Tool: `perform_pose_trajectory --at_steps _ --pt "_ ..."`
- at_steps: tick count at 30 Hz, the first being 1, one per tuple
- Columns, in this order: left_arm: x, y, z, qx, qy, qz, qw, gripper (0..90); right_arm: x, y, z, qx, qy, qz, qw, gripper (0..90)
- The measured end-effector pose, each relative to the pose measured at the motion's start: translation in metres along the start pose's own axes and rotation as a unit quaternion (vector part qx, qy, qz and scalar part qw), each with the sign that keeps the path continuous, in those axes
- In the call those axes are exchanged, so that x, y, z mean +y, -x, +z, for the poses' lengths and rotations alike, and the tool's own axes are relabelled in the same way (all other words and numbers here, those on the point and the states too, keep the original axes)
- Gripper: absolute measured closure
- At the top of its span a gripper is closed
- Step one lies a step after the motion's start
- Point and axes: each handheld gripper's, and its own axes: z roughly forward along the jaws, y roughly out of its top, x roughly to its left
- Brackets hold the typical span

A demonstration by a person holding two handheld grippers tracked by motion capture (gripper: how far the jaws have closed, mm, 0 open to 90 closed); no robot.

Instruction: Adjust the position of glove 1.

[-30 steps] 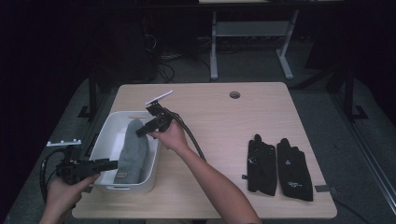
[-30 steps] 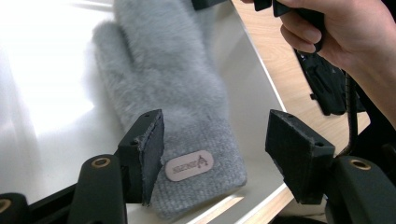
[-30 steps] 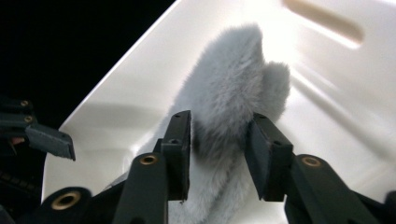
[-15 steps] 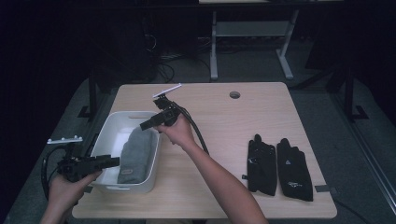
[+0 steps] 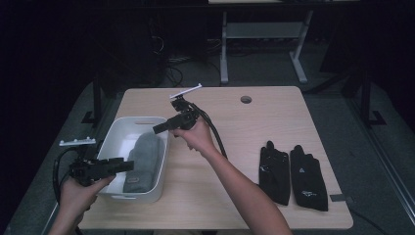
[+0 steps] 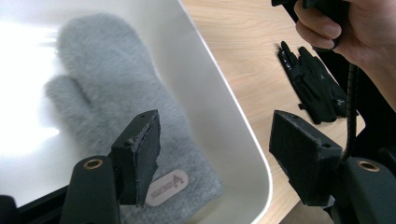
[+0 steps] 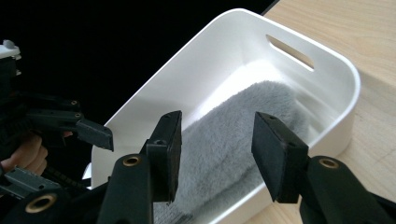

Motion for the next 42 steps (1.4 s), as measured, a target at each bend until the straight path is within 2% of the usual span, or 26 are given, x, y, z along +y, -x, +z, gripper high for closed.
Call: perform_pose_trajectory --at_steps 8,13,16,17,28,30,42 --pt "0.01 0.014 0.011 -0.008 0.001 0.011 0.9999 32.4 -0.004 0.004 -0.018 0.009 0.004 -0.003 1.0 50.6" --pt "0.017 0.025 0.018 -0.013 -0.002 0.019 0.9997 32.2 -0.007 0.008 -0.034 0.011 0.017 -0.003 0.9998 50.3" --pt "0.019 0.031 0.023 -0.018 -0.009 0.03 0.9994 32.1 -0.009 0.009 -0.039 0.01 0.02 -0.005 0.9997 50.1" --pt "0.021 0.035 0.027 -0.021 -0.011 0.035 0.9991 32.1 -0.012 0.01 -0.046 0.006 0.022 -0.004 0.9997 49.7" --pt "0.028 0.057 0.046 -0.04 -0.02 0.052 0.9976 31.0 -0.025 0.018 -0.077 -0.003 0.037 0.002 0.9993 49.1" --pt "0.031 0.064 0.051 -0.045 -0.023 0.062 0.9968 30.4 -0.029 0.02 -0.085 -0.004 0.041 0.004 0.9992 49.0" --pt "0.032 0.082 0.07 -0.061 -0.034 0.078 0.9945 29.5 -0.047 0.022 -0.115 -0.017 0.052 0.01 0.9985 48.4"
